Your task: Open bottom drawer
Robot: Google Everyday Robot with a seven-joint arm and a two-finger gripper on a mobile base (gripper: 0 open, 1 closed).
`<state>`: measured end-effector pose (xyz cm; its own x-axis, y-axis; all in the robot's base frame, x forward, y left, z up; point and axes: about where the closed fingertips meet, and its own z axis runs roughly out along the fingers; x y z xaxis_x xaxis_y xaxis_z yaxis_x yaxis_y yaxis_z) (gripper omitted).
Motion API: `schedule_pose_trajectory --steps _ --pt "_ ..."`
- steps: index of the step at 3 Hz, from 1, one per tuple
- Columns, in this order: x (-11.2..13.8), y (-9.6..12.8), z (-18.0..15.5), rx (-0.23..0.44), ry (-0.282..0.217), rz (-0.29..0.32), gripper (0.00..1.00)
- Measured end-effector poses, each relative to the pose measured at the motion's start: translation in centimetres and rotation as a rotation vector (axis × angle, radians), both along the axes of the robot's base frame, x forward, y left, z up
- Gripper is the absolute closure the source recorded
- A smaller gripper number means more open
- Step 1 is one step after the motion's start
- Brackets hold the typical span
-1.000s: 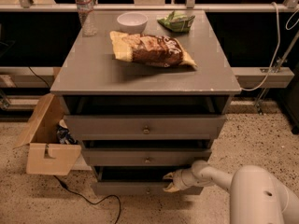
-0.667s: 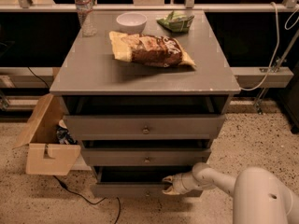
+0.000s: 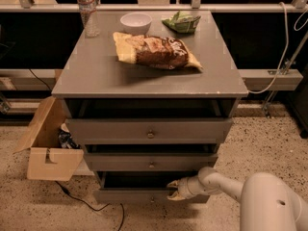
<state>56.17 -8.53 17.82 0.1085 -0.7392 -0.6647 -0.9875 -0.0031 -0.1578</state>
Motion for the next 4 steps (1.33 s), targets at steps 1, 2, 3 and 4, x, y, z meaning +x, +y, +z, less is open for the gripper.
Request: schedule_pose_trajectory --steps 1,2,3,4 --pt "0.0 0.0 0.0 0.0 0.0 0.0 0.2" --pt "-0.6 0.2 -0.2 0.0 0.023 0.021 0.0" --pt "-1.0 0.4 -0.2 -0.008 0.043 0.04 0.0" --pt "-2.0 0.5 -0.4 -0.042 0.088 0.061 0.0"
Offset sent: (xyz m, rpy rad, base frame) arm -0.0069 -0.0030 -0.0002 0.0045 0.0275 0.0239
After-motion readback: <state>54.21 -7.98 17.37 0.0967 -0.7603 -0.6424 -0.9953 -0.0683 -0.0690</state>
